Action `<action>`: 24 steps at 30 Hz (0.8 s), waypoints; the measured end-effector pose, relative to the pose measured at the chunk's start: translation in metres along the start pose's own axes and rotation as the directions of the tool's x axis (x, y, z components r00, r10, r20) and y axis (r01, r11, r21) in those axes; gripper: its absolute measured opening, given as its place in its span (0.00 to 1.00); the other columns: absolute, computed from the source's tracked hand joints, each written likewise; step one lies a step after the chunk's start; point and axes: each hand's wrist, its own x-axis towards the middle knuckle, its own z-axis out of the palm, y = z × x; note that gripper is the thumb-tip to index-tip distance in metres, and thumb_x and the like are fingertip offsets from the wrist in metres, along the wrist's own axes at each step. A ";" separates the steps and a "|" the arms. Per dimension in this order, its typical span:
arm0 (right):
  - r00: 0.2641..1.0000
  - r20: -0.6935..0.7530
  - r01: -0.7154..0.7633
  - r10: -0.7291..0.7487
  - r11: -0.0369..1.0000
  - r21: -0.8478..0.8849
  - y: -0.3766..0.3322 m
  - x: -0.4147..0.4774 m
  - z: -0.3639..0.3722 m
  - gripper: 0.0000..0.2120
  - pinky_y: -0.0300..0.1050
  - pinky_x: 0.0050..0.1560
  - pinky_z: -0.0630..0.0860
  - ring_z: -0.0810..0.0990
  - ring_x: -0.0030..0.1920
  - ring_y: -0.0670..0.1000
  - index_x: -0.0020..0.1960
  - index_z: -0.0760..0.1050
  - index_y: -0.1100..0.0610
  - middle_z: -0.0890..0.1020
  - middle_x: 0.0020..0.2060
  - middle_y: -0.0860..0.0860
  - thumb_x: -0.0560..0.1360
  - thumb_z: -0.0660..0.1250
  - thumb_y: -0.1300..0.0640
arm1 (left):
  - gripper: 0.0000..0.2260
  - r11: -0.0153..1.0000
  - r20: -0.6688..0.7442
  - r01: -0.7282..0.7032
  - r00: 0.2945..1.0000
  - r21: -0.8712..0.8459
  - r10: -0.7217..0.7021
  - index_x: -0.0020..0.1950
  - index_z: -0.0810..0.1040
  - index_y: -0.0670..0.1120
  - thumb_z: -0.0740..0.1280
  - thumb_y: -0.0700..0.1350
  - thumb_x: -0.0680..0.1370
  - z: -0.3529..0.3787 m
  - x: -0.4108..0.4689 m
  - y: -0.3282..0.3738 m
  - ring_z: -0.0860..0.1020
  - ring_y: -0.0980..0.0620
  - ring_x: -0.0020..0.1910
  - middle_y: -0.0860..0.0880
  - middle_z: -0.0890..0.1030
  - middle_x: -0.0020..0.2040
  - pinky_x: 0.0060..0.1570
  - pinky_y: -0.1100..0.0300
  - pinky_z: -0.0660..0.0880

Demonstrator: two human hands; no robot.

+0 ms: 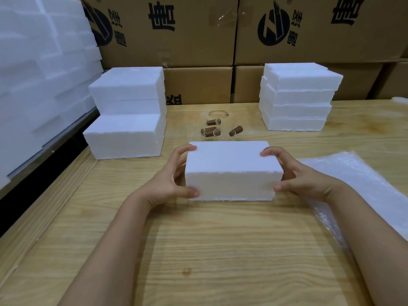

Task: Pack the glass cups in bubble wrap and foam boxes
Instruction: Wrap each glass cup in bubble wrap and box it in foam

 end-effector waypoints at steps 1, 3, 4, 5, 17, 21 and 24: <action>1.000 0.009 -0.007 0.008 0.999 -0.032 0.000 0.000 0.000 0.30 0.31 0.45 0.74 0.78 0.46 0.36 0.64 0.65 0.46 0.74 0.55 0.29 0.69 0.69 0.68 | 0.41 1.000 -0.002 0.002 1.000 0.029 -0.002 0.67 0.61 0.60 0.74 0.33 0.62 0.001 0.000 0.000 0.77 0.59 0.57 0.58 0.76 0.61 0.51 0.60 0.75; 1.000 0.021 -0.013 0.015 0.998 -0.066 0.001 0.001 0.000 0.31 0.30 0.43 0.74 0.77 0.41 0.34 0.65 0.62 0.47 0.74 0.54 0.27 0.70 0.67 0.71 | 0.41 0.999 -0.027 -0.001 1.000 0.054 0.002 0.66 0.62 0.60 0.74 0.33 0.62 0.003 0.000 0.000 0.78 0.60 0.55 0.59 0.78 0.58 0.52 0.59 0.76; 1.000 0.024 -0.009 0.011 0.997 -0.075 0.000 0.001 0.000 0.31 0.30 0.43 0.74 0.77 0.40 0.34 0.64 0.63 0.46 0.74 0.54 0.27 0.70 0.67 0.70 | 0.41 0.998 -0.045 -0.001 0.999 0.056 0.003 0.66 0.63 0.60 0.75 0.33 0.61 0.002 0.000 -0.001 0.78 0.58 0.56 0.59 0.79 0.58 0.54 0.58 0.76; 1.000 0.025 -0.003 0.005 0.997 -0.074 0.000 0.001 0.000 0.31 0.31 0.44 0.74 0.77 0.42 0.36 0.64 0.64 0.45 0.74 0.54 0.29 0.69 0.68 0.70 | 0.41 0.998 -0.062 -0.001 0.998 0.056 0.005 0.66 0.64 0.60 0.75 0.33 0.61 0.001 -0.001 -0.001 0.78 0.57 0.57 0.59 0.80 0.58 0.57 0.56 0.76; 0.995 -0.099 -0.006 0.011 0.999 0.047 -0.012 0.015 0.005 0.29 0.41 0.48 0.78 0.80 0.49 0.48 0.60 0.70 0.36 0.79 0.51 0.43 0.66 0.74 0.59 | 0.39 0.992 -0.105 -0.010 0.995 -0.128 -0.004 0.63 0.73 0.64 0.79 0.43 0.55 -0.012 0.003 0.006 0.82 0.52 0.51 0.48 0.83 0.52 0.47 0.61 0.78; 0.995 -0.061 -0.071 0.079 0.990 0.122 -0.025 0.018 -0.001 0.27 0.46 0.45 0.80 0.82 0.52 0.47 0.58 0.73 0.36 0.82 0.49 0.42 0.62 0.75 0.51 | 0.32 0.977 -0.058 0.053 0.996 -0.207 -0.066 0.60 0.76 0.64 0.79 0.48 0.58 -0.016 0.004 0.009 0.83 0.51 0.51 0.53 0.85 0.50 0.44 0.59 0.79; 0.989 -0.052 -0.127 0.135 0.982 0.144 -0.032 0.019 -0.003 0.24 0.50 0.46 0.81 0.82 0.55 0.50 0.56 0.74 0.34 0.82 0.54 0.43 0.62 0.75 0.48 | 0.28 0.959 -0.077 0.097 0.990 -0.267 -0.121 0.60 0.77 0.63 0.78 0.56 0.60 -0.013 0.004 0.011 0.82 0.50 0.55 0.53 0.83 0.56 0.44 0.57 0.80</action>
